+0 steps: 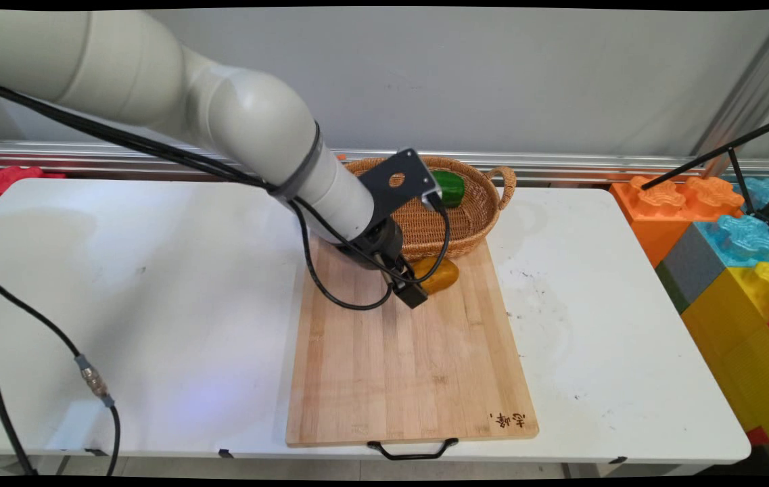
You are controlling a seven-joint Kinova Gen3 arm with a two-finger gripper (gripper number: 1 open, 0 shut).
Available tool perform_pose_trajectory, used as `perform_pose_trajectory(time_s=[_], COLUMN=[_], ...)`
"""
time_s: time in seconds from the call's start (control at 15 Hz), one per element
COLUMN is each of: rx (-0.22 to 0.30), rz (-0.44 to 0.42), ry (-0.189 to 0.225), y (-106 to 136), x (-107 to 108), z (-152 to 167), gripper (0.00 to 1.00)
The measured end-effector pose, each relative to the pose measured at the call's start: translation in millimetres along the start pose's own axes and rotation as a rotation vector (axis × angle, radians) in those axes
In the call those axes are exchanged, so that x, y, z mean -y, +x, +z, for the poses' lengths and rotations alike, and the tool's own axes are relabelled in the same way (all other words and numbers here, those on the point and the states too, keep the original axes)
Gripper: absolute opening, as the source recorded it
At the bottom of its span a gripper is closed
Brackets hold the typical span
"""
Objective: Pick up the potato from the cutting board
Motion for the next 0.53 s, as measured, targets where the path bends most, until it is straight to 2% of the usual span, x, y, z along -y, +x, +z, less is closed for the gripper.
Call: perform_pose_trajectory(time_s=[0.53], rx=[0.002], rz=[-0.063], ry=[0.026], y=[-11.4], x=[0.3], z=[36.9], gripper=[1.00])
